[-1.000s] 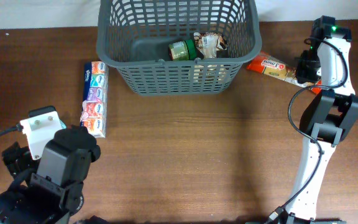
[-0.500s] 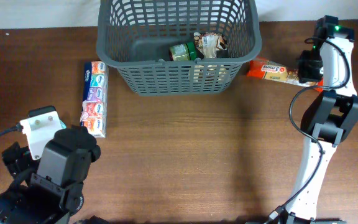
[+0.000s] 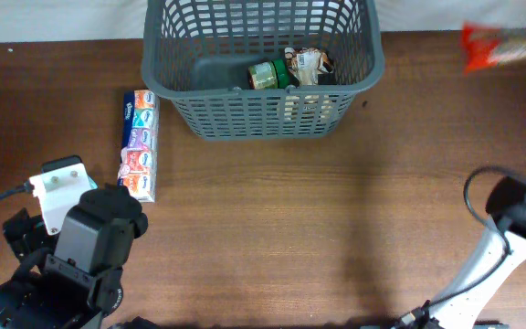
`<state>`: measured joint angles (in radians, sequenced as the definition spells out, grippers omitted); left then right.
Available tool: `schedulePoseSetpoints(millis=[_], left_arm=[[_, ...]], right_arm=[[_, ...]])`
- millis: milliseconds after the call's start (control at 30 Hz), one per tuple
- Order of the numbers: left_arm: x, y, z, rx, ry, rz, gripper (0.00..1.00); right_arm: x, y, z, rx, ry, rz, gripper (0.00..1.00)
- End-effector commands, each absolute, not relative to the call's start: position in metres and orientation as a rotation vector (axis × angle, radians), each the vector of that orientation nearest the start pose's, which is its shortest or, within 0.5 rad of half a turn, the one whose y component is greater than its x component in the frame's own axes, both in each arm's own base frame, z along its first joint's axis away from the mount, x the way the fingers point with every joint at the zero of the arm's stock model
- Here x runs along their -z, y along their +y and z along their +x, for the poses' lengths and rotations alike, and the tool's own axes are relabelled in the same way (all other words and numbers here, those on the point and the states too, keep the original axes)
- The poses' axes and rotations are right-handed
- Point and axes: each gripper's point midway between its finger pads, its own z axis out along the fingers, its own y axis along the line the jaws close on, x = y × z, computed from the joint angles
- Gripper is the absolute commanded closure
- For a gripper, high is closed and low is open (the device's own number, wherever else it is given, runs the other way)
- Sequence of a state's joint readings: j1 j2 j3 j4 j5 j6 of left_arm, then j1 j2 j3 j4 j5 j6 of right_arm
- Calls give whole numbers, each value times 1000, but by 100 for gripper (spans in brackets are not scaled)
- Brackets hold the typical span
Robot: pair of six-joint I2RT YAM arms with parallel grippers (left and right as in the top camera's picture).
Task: Pack container
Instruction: 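Lift the spaghetti pack and carry it over the basket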
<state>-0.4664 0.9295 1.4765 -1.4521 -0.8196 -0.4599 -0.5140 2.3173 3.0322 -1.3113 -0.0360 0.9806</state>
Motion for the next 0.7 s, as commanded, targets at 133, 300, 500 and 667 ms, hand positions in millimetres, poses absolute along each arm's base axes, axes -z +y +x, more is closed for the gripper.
schedulePoseSetpoints(millis=[133, 300, 500, 667], left_arm=[[-356, 41, 198, -509, 2152, -312, 0], [-356, 41, 198, -509, 2152, -312, 1], [-356, 41, 198, -509, 2152, -312, 1], [-356, 41, 198, -509, 2152, -312, 1]], right_arm=[[-584, -33, 425, -649, 1624, 324, 96], [-570, 80, 416, -665, 1711, -140, 96], [-506, 147, 456, -554, 1870, -264, 96], [-464, 176, 501, -584, 1927, -242, 96]])
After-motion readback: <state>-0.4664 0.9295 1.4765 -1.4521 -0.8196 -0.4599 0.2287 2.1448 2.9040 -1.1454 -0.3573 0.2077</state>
